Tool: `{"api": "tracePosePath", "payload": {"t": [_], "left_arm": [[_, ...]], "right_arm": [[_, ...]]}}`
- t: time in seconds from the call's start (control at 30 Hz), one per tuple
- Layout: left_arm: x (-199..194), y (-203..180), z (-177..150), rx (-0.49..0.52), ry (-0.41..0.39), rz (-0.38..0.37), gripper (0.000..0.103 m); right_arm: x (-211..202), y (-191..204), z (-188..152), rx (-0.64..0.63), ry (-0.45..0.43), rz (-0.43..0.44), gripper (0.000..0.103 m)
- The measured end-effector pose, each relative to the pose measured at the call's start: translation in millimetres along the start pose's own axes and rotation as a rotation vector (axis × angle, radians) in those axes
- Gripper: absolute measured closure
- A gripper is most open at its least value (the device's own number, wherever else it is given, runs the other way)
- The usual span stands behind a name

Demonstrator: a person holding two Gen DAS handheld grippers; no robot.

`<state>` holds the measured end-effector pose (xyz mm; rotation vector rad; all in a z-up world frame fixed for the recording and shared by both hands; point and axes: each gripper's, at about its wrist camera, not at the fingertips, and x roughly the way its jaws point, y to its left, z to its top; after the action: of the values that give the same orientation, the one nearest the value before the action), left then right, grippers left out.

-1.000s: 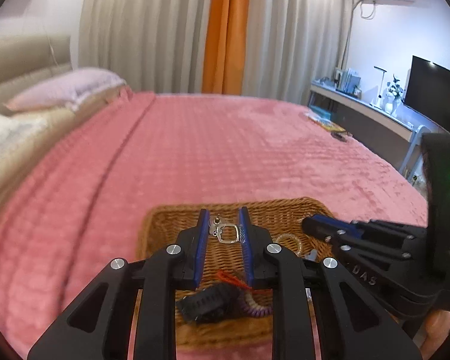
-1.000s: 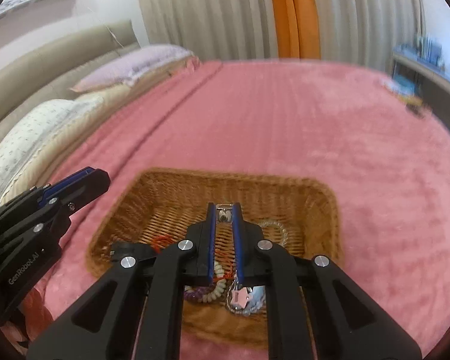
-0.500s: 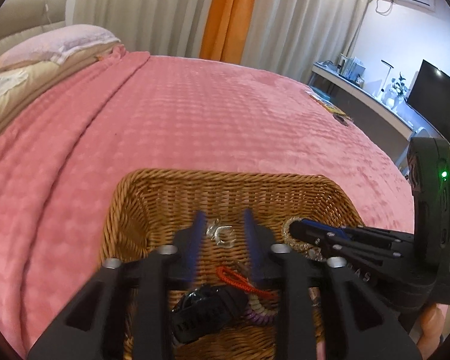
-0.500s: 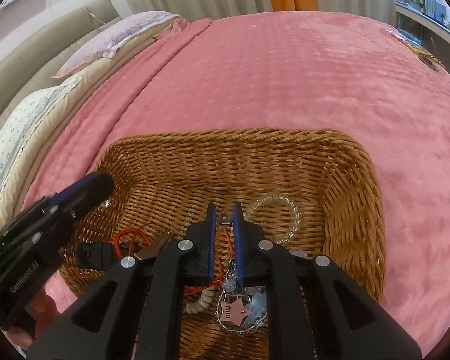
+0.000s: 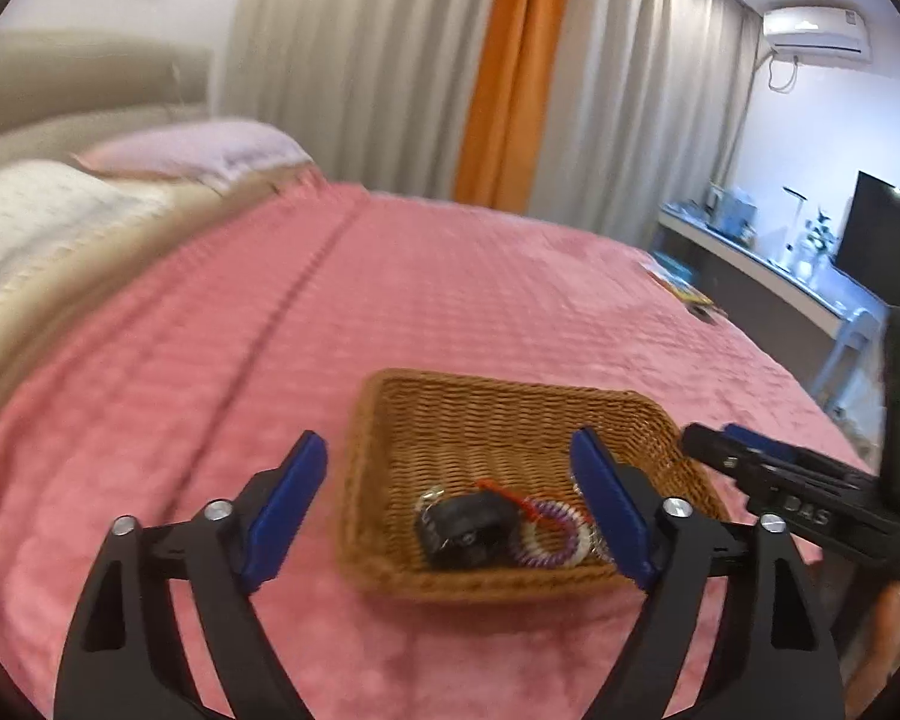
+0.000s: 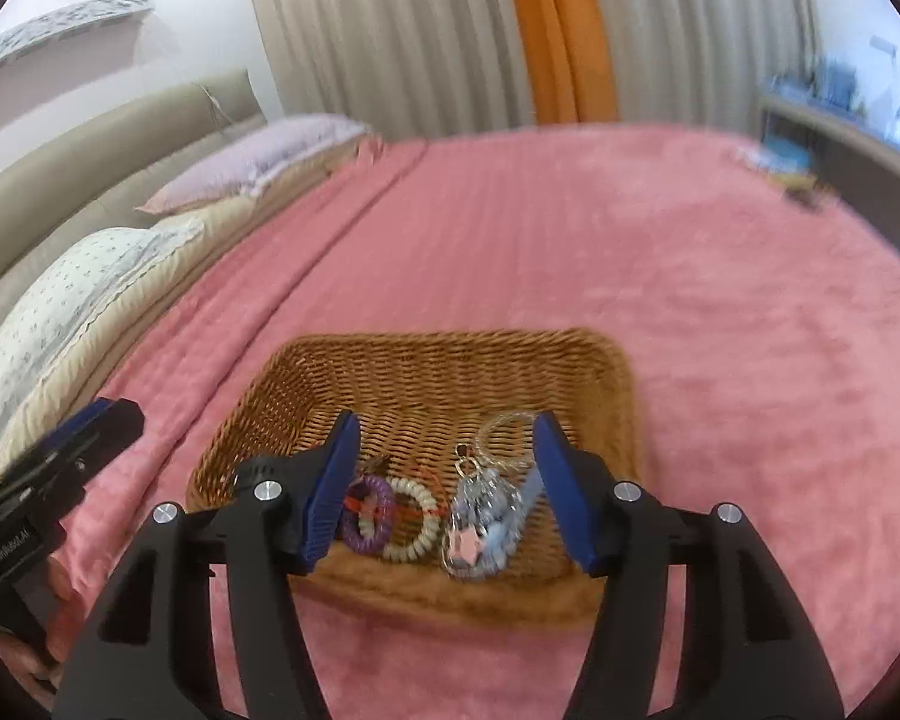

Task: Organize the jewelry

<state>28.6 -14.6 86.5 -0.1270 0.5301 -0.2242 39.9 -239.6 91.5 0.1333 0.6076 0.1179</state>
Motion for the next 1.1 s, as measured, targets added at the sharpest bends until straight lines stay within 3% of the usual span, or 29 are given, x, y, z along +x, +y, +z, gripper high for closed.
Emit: {"api": "tracePosePath", "payload": {"t": [0.1, 0.13, 0.23, 0.33, 0.67, 0.87, 1.1], "left_arm": [[-20.0, -2.7, -11.4, 0.006, -0.048, 0.035, 0.019], [-27.5, -4.9, -16.3, 0.009, -0.069, 0.05, 0.019], [-38.2, -13.1, -25.2, 0.04, -0.121, 0.103, 0.014], [-40.5, -19.9, -31.2, 0.074, -0.154, 0.149, 0.014], [-12.9, -21.5, -54.1, 0.109, -0.091, 0.174, 0.014], [-8.3, -17.7, -61.3, 0.113, -0.081, 0.179, 0.014], [-8.6, -11.5, -60.7, 0.07, -0.063, 0.129, 0.014]], "right_arm": [[-24.0, 12.8, -22.0, -0.059, -0.108, -0.097, 0.043], [-30.0, 16.1, -26.7, -0.075, -0.14, -0.126, 0.038], [-44.0, 22.0, -38.9, -0.096, -0.211, -0.151, 0.03], [-47.7, 26.5, -50.5, -0.106, -0.245, -0.174, 0.029], [-16.9, 14.1, -81.5, -0.064, -0.16, -0.18, 0.029], [-12.5, 12.5, -85.3, -0.07, -0.156, -0.181, 0.029], [-12.1, 12.2, -86.9, -0.079, -0.161, -0.18, 0.029]]}}
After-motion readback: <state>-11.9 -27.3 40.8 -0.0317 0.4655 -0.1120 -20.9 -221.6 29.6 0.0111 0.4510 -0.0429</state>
